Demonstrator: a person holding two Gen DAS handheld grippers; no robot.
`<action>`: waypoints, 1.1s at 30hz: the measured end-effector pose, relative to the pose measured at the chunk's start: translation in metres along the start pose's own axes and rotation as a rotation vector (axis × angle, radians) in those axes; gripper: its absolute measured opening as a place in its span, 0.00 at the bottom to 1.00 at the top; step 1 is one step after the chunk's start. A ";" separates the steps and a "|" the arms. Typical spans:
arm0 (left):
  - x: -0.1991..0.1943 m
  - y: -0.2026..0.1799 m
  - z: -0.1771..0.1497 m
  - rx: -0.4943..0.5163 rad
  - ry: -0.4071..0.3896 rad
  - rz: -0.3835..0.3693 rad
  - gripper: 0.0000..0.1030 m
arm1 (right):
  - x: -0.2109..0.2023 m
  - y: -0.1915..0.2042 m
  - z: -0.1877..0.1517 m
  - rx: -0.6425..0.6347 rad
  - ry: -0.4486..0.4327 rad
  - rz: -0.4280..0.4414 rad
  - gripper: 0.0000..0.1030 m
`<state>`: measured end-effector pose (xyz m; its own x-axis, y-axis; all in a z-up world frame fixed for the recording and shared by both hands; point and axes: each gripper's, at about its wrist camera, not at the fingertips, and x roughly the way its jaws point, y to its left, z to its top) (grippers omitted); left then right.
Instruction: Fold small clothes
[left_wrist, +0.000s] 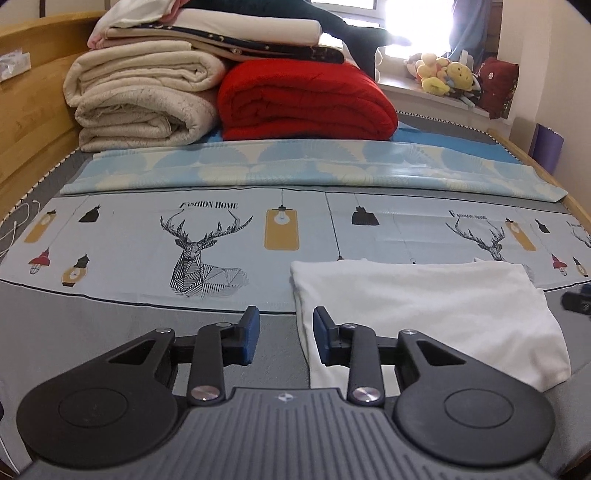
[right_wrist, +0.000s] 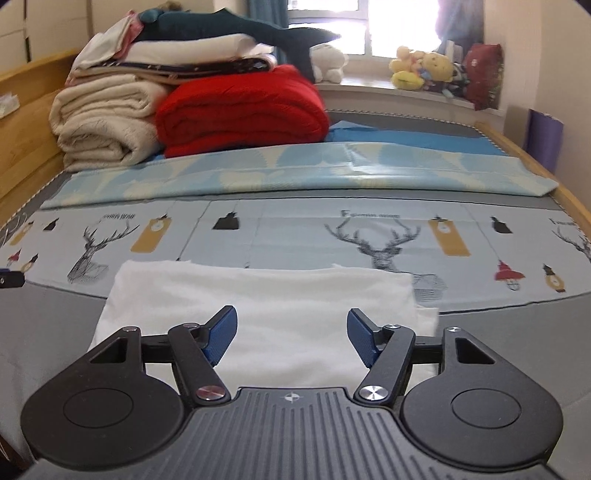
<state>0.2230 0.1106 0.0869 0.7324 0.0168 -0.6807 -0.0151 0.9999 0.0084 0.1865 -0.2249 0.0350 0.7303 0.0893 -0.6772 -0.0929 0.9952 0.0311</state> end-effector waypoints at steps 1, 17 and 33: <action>0.000 0.003 0.000 -0.004 0.003 -0.001 0.34 | 0.003 0.007 0.000 -0.013 0.006 0.007 0.62; 0.009 0.041 -0.007 -0.029 0.059 0.030 0.34 | 0.048 0.177 -0.040 -0.557 0.129 0.404 0.26; 0.027 0.062 -0.004 -0.041 0.103 0.020 0.34 | 0.097 0.267 -0.113 -0.967 0.208 0.467 0.44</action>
<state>0.2391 0.1731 0.0655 0.6578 0.0336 -0.7524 -0.0582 0.9983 -0.0063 0.1565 0.0450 -0.1056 0.3645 0.3508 -0.8626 -0.8899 0.4042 -0.2116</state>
